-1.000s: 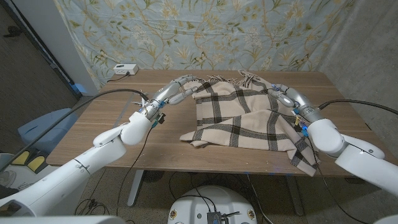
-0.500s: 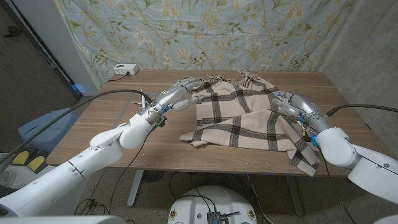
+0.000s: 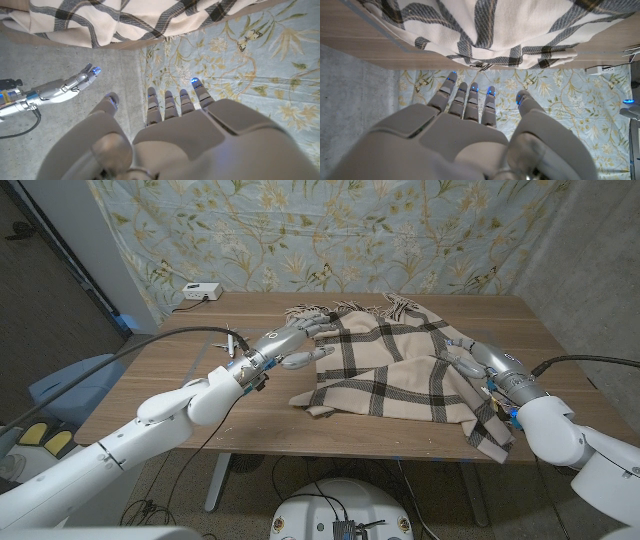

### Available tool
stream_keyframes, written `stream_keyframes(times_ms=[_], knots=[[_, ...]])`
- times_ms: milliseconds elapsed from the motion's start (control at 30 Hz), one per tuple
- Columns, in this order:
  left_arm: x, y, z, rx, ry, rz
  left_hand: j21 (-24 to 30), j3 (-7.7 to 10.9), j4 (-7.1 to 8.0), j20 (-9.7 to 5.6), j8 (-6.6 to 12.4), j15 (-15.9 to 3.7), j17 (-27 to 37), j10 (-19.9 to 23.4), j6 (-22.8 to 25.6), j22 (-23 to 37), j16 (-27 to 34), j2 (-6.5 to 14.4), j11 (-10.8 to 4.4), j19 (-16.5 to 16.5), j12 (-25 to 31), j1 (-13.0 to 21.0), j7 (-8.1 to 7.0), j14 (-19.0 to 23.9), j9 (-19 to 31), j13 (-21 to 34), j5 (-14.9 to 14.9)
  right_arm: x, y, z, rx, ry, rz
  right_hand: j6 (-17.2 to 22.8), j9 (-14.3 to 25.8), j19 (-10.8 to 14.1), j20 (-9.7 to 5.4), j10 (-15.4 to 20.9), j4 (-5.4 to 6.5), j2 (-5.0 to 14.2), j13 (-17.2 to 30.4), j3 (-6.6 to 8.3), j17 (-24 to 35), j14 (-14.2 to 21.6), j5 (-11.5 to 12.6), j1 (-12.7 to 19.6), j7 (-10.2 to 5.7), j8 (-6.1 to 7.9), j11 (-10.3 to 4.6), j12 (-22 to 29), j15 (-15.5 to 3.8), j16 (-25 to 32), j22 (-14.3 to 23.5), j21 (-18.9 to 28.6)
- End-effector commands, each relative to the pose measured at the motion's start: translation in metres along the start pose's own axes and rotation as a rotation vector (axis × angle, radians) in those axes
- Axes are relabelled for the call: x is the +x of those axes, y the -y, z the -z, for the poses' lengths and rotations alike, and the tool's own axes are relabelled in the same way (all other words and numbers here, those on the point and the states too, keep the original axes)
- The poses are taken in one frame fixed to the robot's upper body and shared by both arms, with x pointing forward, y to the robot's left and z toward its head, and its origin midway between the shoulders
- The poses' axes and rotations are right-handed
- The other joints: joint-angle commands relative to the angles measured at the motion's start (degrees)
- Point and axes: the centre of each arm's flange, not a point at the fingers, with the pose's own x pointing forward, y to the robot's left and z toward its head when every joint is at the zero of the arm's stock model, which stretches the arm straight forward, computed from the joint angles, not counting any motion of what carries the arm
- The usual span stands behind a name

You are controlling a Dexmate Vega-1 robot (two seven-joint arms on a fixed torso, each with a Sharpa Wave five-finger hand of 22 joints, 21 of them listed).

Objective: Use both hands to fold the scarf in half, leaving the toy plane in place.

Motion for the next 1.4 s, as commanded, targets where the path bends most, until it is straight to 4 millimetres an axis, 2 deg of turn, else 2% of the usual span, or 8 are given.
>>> stream_keyframes(times_ms=[33, 633, 867, 967, 1067, 1167, 1400], knots=[[-0.001, 0.002, -0.012, 0.031, 0.036, 0.082, -0.28, 0.04, -0.73, -0.16, 0.1, 0.03, 0.02, 0.36, 1.0, 0.18, -0.1, -0.34, -0.48, 0.19, -0.21, 1.02, 0.22, -0.38, 0.28, 0.21, -0.09, -0.022, -0.009, -0.004, -0.083, -0.029, -0.038, 1.1, 0.14, 0.8, -0.04, 0.56, -0.33, -0.02, 0.28, 0.75, 0.25, 0.56, -0.19, 1.27, -0.17, 0.57, -0.39, 0.28, -0.43, 0.56, 0.14, 0.07], [0.001, 0.013, -0.019, 0.059, 0.061, 0.173, -0.76, -0.26, -2.57, -0.34, 0.05, -0.11, 0.02, 1.27, 2.95, 0.15, -0.01, -1.58, -0.89, 0.55, -0.19, 2.34, 0.44, -0.22, 0.31, 0.22, -0.32, -0.035, -0.026, -0.001, -0.172, -0.092, -0.112, 3.63, 0.15, 1.45, -0.49, 1.61, -1.4, -0.34, 0.26, 1.87, 0.05, 1.1, -0.17, 3.39, -0.36, 0.87, -0.81, 0.23, -1.07, 0.52, 0.11, 0.07], [0.004, 0.018, -0.02, 0.076, 0.067, 0.22, -1.08, -0.51, -3.92, -0.49, -0.03, -0.5, 0.02, 2.15, 4.43, 0.14, 0.13, -2.4, -1.11, 1.02, -0.12, 3.37, 0.51, 0.28, 0.33, 0.22, -0.43, -0.037, -0.032, 0.002, -0.214, -0.121, -0.148, 3.92, 0.15, 1.56, -0.45, 1.77, -1.56, -0.37, 0.26, 2.03, 0.04, 1.15, -0.18, 3.78, -0.28, 0.8, -0.77, 0.19, -1.22, 0.49, 0.1, 0.05], [0.006, 0.02, -0.02, 0.082, 0.068, 0.232, -1.31, -0.76, -4.58, -0.5, -0.25, -0.64, 0.02, 2.5, 4.97, 0.15, 0.11, -2.87, -1.17, 1.21, -0.16, 3.84, 0.57, 0.37, 0.34, 0.22, -0.47, -0.038, -0.034, 0.004, -0.224, -0.136, -0.166, 3.94, 0.15, 1.54, -0.37, 1.62, -1.79, -0.54, 0.26, 2.12, -0.01, 0.77, -0.18, 4.09, -0.35, 0.69, -0.96, 0.06, -1.3, 0.28, 0.1, 0.0], [0.009, 0.022, -0.021, 0.082, 0.071, 0.249, -1.39, -0.86, -4.81, -0.68, -0.28, -0.84, 0.03, 2.61, 5.27, 0.16, 0.15, -3.05, -1.51, 1.31, -0.18, 4.0, 0.38, 0.51, 0.35, 0.22, -0.48, -0.04, -0.037, 0.007, -0.245, -0.152, -0.191, 3.69, 0.15, 1.39, -0.41, 1.46, -2.08, -0.89, 0.25, 2.11, -0.08, 0.5, -0.2, 4.38, -0.39, 0.46, -1.03, -0.08, -1.32, 0.09, 0.09, -0.11], [0.011, 0.024, -0.022, 0.091, 0.074, 0.26, -1.47, -1.01, -5.05, -0.61, -0.41, -0.75, 0.03, 2.87, 5.36, 0.16, 0.14, -3.32, -1.03, 1.42, -0.15, 4.14, 0.45, 0.55, 0.35, 0.23, -0.49, -0.041, -0.038, 0.01, -0.261, -0.17, -0.206, 3.44, 0.15, 1.26, -0.32, 1.33, -2.52, -1.4, 0.25, 2.05, -0.21, 0.35, -0.22, 4.7, -0.49, 0.22, -1.04, -0.21, -1.31, -0.11, 0.08, -0.22], [0.017, 0.029, -0.024, 0.097, 0.084, 0.285, -1.76, -1.41, -5.61, -0.67, -0.57, -0.71, 0.04, 3.16, 6.13, 0.17, 0.12, -3.89, -1.27, 1.57, -0.23, 4.48, 0.85, 0.63, 0.37, 0.23, -0.52, -0.041, -0.042, 0.015, -0.303, -0.205, -0.258, 3.29, 0.16, 0.91, -0.26, 0.69, -3.31, -1.87, 0.24, 2.06, -0.41, -0.21, -0.19, 5.42, -0.62, -0.09, -1.5, -0.61, -1.41, -0.56, 0.06, -0.46]])
